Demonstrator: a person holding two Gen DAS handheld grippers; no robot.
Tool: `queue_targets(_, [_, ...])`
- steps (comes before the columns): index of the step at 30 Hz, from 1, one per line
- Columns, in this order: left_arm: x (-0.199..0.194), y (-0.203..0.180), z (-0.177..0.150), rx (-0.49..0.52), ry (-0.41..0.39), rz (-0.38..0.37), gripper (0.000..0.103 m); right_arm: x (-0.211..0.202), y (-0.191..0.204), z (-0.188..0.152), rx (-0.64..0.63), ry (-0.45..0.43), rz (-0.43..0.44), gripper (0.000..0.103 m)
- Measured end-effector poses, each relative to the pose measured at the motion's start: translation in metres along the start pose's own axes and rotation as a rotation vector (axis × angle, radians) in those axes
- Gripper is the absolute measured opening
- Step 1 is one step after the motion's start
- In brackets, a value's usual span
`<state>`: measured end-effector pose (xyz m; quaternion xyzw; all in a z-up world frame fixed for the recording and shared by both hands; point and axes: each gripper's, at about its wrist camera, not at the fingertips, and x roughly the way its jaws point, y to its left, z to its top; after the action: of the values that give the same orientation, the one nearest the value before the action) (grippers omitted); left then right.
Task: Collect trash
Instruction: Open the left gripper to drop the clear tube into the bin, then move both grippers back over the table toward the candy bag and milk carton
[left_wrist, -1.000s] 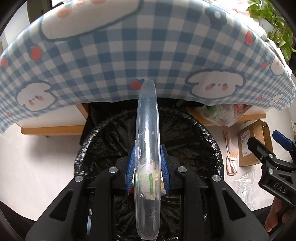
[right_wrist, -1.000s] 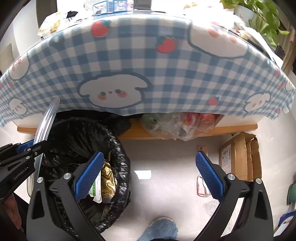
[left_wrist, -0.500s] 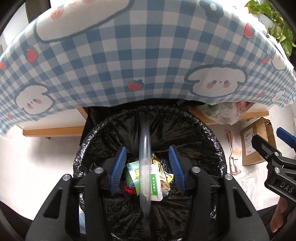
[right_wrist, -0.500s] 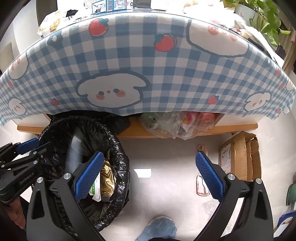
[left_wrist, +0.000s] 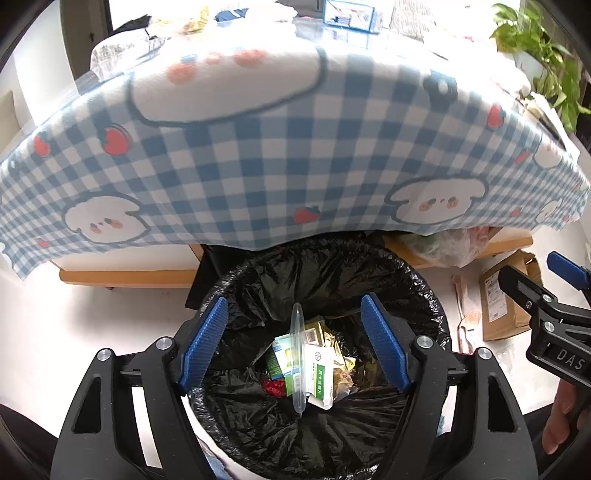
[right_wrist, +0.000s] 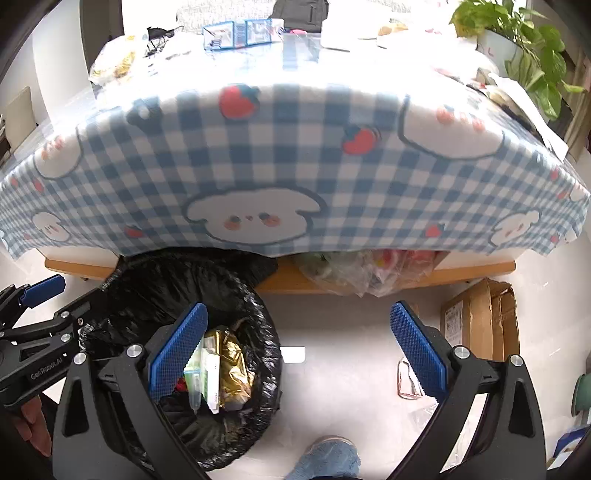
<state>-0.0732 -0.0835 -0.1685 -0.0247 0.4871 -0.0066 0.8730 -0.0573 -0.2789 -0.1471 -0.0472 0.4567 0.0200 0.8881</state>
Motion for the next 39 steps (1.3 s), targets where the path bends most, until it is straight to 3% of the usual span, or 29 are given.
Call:
queue_targets(7, [-0.026,0.017,0.010,-0.029,-0.056,0.017,0.094,-0.024,0.014,0.015,-0.009,-0.038,0.017,0.095])
queue_targets(10, [-0.036,0.023,0.013,-0.039,-0.066,0.011,0.096,-0.035,0.020,0.021,-0.015,-0.050,0.026,0.095])
queue_targets(30, [-0.082,0.068,0.057,-0.098,-0.135,0.013,0.097,-0.087,0.049,0.079,-0.029,-0.172,0.073,0.095])
queue_targets(39, [-0.091,0.079,0.085,-0.103,-0.160,0.041,0.097,-0.089,0.051,0.109,-0.036,-0.196,0.061,0.095])
